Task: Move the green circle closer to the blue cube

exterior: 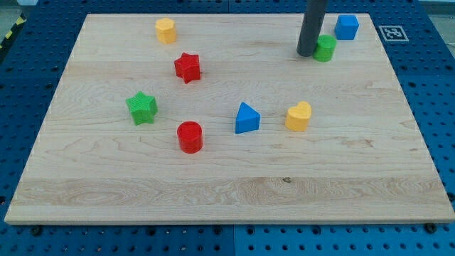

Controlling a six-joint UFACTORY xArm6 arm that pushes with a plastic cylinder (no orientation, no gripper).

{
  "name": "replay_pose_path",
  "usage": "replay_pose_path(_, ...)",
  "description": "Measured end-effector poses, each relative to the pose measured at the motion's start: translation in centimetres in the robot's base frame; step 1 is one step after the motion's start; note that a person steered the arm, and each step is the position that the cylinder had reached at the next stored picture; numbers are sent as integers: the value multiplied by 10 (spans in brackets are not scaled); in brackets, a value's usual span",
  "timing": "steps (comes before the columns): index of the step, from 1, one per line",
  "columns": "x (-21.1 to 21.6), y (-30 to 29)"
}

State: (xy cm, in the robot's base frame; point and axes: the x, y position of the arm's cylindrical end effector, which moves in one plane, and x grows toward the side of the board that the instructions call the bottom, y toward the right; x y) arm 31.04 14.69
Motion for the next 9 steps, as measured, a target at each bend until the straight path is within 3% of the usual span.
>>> replay_pose_path(7,0,53)
replay_pose_path(8,0,53)
replay_pose_path(9,7,13)
